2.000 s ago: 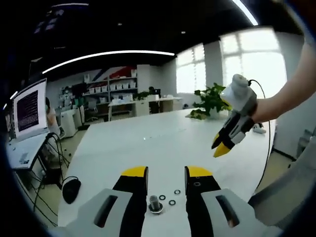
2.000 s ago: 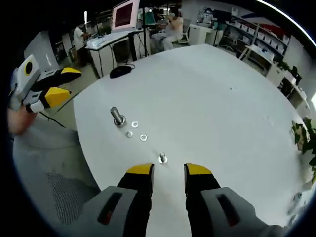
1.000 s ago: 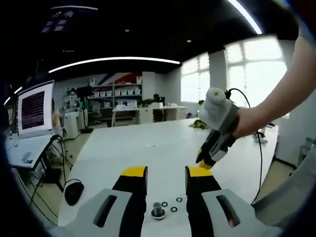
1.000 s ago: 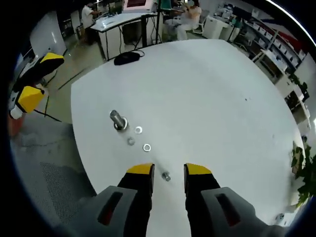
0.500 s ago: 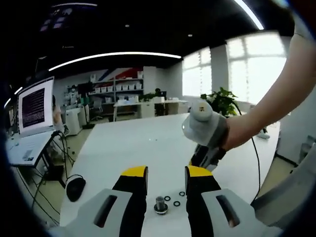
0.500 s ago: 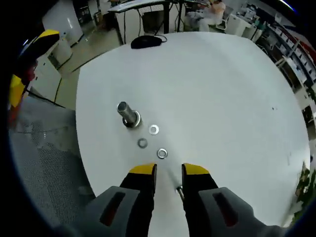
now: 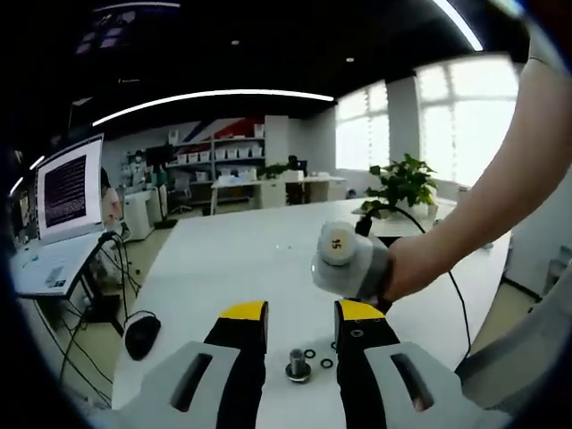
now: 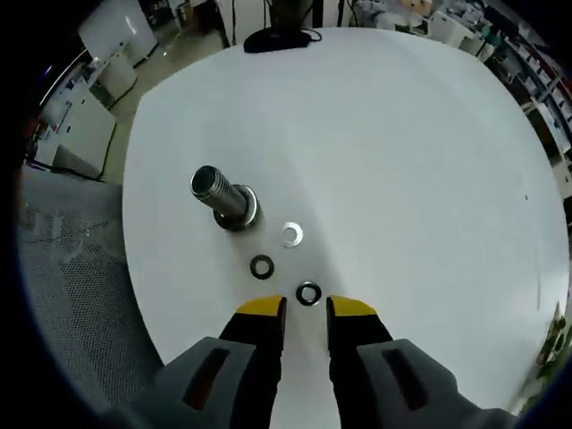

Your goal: Place the washer onto the threaded stud by aligning its center hole with the stud, sliding it down to the base, and recovering from edge contact or off-axis alignment until the washer reaches the visible bottom stop.

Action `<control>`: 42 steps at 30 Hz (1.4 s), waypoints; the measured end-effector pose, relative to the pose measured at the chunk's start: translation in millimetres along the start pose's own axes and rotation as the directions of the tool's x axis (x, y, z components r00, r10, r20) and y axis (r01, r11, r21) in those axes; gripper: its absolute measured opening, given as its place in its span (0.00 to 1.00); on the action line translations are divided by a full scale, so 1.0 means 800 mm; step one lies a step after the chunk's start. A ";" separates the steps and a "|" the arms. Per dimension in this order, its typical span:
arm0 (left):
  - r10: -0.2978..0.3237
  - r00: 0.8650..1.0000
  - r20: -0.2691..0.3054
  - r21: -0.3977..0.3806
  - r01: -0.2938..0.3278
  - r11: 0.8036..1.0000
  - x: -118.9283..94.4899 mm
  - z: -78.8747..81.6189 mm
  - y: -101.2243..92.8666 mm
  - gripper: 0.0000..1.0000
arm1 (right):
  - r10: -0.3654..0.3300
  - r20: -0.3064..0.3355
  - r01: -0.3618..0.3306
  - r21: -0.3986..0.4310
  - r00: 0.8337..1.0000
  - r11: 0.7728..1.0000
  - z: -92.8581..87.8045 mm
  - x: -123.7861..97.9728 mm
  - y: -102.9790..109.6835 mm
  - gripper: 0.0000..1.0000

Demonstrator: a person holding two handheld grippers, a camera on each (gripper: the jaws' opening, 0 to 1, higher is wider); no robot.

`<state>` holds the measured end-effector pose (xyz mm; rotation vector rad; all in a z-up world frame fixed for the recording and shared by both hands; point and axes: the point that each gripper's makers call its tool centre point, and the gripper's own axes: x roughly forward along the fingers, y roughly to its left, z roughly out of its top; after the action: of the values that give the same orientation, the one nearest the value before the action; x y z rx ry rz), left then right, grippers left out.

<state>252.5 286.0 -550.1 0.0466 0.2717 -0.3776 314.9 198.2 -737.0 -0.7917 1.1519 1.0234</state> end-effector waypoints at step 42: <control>0.002 0.999 -0.040 -0.019 -0.003 1.000 0.001 -0.013 0.003 0.27 | 0.020 -0.011 -0.019 0.066 1.000 0.998 0.003 -0.018 -0.031 0.10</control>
<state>251.5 288.9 -560.1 0.0354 0.3144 -0.3720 337.8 188.4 -722.2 -0.7362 1.1997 0.9930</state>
